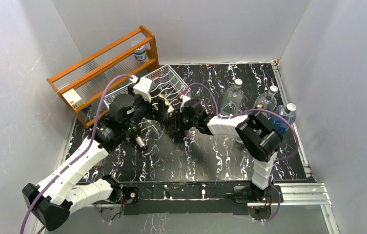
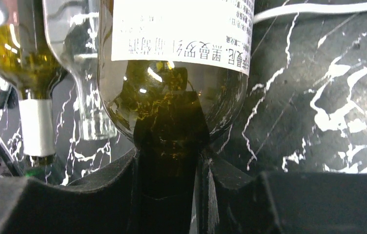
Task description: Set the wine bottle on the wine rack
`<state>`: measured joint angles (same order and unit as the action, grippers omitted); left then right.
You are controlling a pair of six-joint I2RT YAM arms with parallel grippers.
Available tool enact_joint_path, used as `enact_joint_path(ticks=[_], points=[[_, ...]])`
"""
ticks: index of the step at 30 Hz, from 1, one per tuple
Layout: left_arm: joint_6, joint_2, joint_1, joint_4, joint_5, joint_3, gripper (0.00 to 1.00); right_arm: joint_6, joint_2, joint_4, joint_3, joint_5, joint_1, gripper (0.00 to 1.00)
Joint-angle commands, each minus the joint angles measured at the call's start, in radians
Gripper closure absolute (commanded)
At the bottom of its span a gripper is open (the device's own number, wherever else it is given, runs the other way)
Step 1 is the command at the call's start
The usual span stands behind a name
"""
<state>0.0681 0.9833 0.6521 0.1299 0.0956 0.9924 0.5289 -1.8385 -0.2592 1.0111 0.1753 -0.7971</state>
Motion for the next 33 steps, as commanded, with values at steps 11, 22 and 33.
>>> enact_joint_path(ticks=[11, 22, 33], points=[[0.007, -0.026, 0.001, 0.010, 0.013, 0.041, 0.02, 0.016, -0.116, -0.192, 0.218, 0.016, -0.008, 0.96], [0.005, -0.027, 0.001, 0.018, 0.021, 0.042, 0.02, 0.017, -0.170, -0.105, 0.291, 0.022, -0.008, 0.63], [0.000, -0.034, 0.002, 0.035, 0.032, 0.048, 0.02, 0.009, -0.094, -0.062, 0.248, -0.060, -0.007, 0.11]])
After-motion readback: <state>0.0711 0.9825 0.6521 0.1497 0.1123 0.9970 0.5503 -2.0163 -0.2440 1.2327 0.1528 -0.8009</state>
